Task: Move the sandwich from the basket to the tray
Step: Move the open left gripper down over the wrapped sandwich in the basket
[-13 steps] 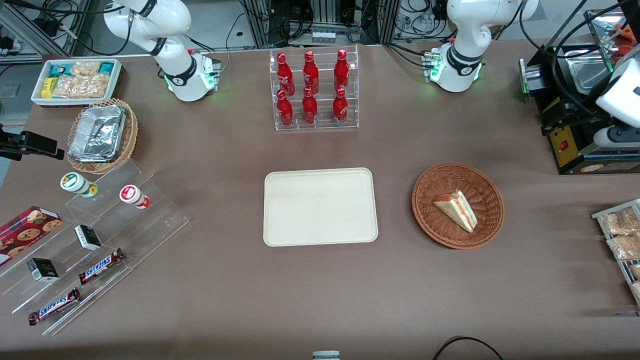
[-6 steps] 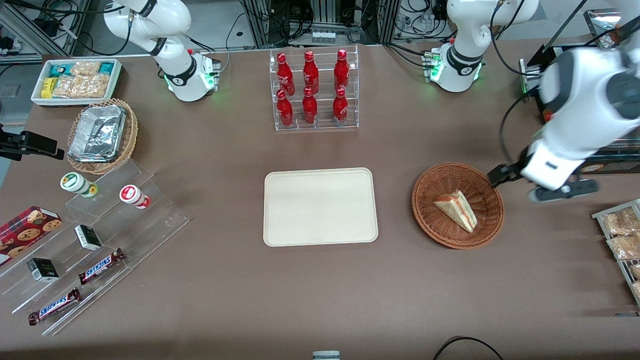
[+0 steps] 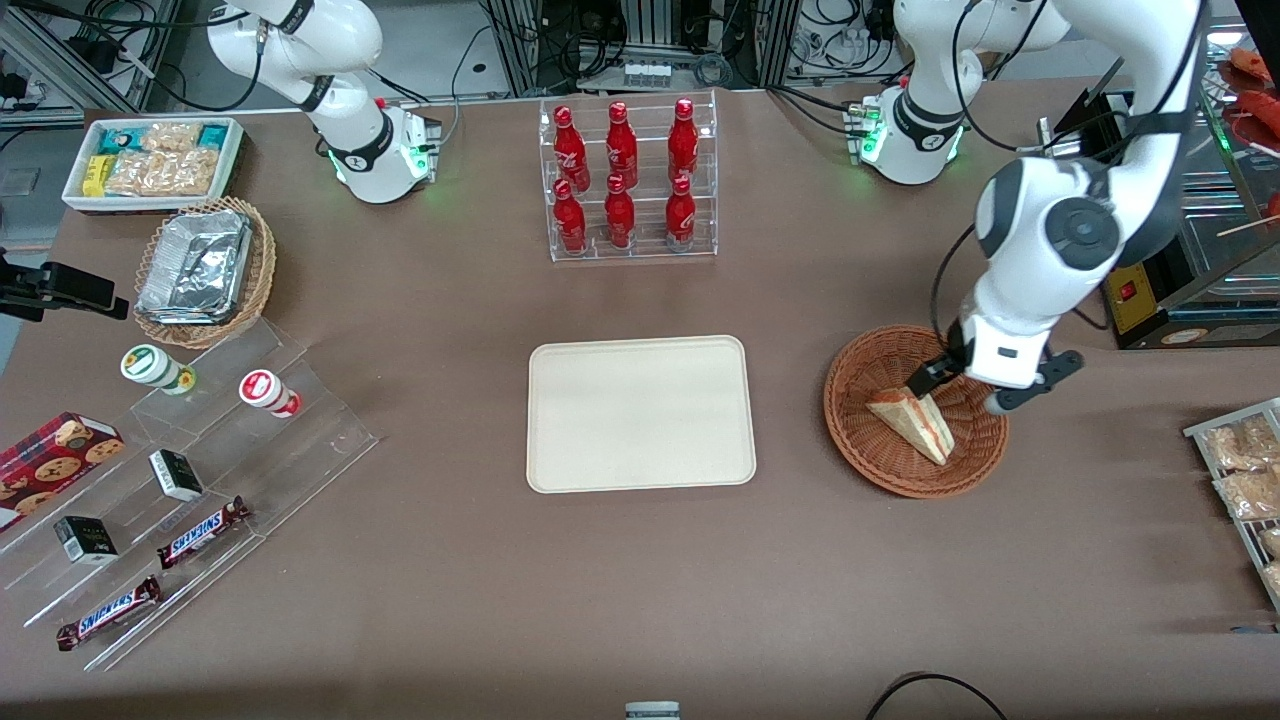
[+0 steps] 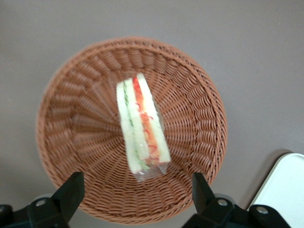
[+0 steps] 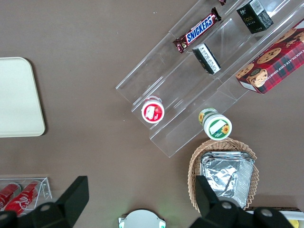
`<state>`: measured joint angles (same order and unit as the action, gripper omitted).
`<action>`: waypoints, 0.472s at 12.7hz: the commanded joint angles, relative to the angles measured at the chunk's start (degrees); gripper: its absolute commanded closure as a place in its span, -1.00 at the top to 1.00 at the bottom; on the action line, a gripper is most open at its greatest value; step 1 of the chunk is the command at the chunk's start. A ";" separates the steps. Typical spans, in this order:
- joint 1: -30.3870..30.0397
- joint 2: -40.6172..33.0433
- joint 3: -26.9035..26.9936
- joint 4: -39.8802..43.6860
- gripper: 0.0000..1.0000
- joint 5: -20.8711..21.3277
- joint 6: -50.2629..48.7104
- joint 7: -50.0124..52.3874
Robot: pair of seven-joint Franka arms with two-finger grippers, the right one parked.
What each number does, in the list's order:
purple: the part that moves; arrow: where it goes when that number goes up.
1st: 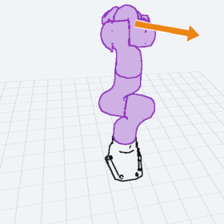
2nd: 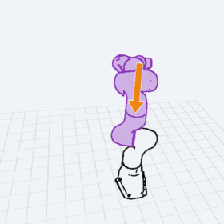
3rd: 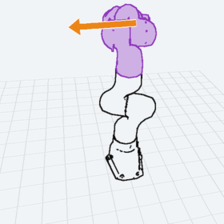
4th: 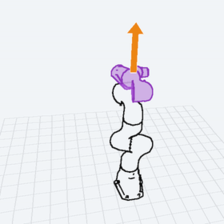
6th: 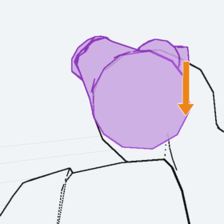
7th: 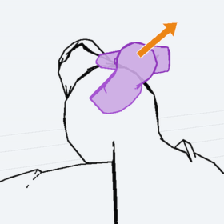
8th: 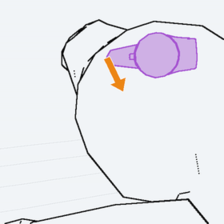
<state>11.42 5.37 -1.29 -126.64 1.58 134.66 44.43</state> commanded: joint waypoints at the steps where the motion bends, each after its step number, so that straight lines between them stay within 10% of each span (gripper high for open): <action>1: 0.89 3.84 0.50 -0.19 1.00 -0.09 4.28 2.50; 6: 0.36 9.03 0.85 -0.10 1.00 0.61 9.81 2.50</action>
<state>11.89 13.07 -0.87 -126.94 1.59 141.77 45.85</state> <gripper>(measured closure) 0.000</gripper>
